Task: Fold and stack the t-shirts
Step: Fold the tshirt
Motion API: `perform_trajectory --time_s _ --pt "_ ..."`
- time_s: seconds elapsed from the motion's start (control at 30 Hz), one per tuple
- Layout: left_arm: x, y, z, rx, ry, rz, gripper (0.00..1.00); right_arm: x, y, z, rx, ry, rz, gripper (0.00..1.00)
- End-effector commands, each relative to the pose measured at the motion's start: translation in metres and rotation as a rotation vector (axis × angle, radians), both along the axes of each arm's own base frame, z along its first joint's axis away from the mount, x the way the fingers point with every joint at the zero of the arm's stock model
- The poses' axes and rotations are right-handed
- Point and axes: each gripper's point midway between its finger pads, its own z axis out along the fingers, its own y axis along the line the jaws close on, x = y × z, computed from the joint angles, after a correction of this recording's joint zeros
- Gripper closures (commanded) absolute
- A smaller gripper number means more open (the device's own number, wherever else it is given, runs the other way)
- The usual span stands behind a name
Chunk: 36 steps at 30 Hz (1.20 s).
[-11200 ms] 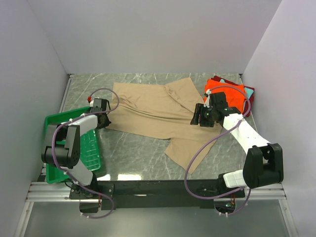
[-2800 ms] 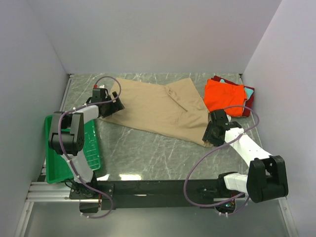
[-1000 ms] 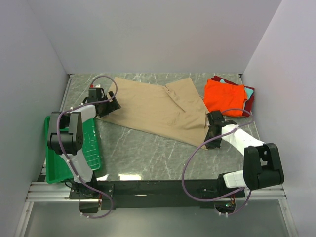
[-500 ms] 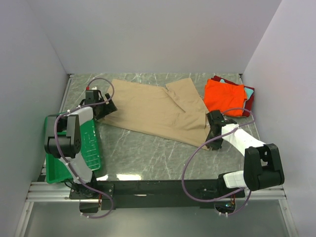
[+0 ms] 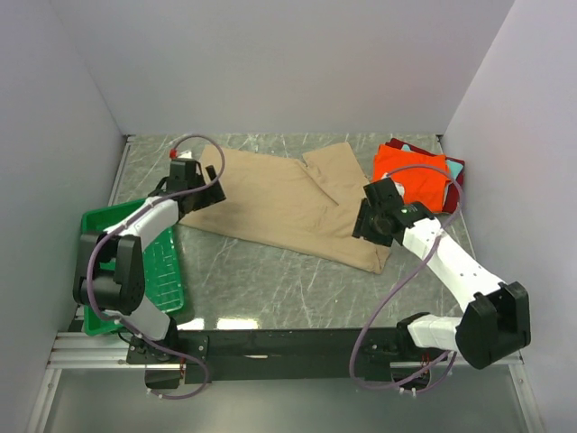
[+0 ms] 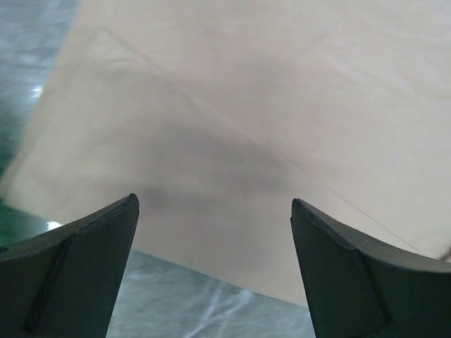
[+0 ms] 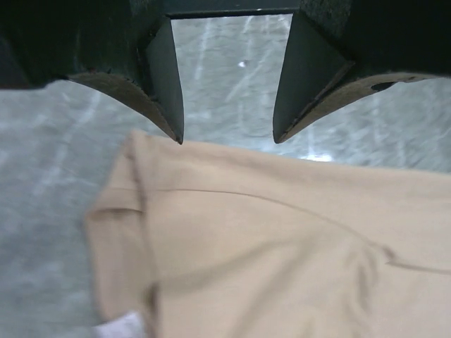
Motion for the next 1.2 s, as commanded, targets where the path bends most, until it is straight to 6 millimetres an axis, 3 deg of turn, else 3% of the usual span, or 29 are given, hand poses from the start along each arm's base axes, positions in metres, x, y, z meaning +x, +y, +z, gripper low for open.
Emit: perform_trajectory --time_s 0.0,0.13,0.27,0.43,0.63,0.73,0.93,1.17 --pt "0.009 -0.028 0.022 -0.028 -0.061 -0.046 0.05 0.023 0.033 0.003 0.091 -0.051 0.096 0.39" --pt "0.014 -0.068 0.012 -0.113 -0.067 -0.136 0.05 0.040 0.052 -0.016 0.139 -0.044 0.149 0.39" --pt "0.016 -0.089 -0.015 -0.170 -0.015 -0.185 0.05 0.045 0.059 -0.051 0.131 0.027 0.169 0.41" --pt "0.009 -0.081 -0.042 -0.133 0.040 -0.158 0.05 0.039 0.062 -0.080 0.103 0.108 0.169 0.41" --pt "-0.008 -0.068 -0.066 -0.103 0.091 -0.102 0.05 0.011 0.066 -0.108 0.142 0.208 0.148 0.42" --pt "-0.018 -0.063 -0.074 -0.093 0.114 -0.081 0.05 -0.005 0.059 -0.119 0.115 0.252 0.124 0.42" --pt "-0.030 -0.059 -0.081 -0.095 0.114 -0.070 0.05 -0.035 0.057 -0.133 0.098 0.320 0.104 0.43" --pt "-0.044 -0.047 -0.080 -0.063 0.112 -0.044 0.05 -0.068 0.051 -0.136 0.070 0.352 0.094 0.42"
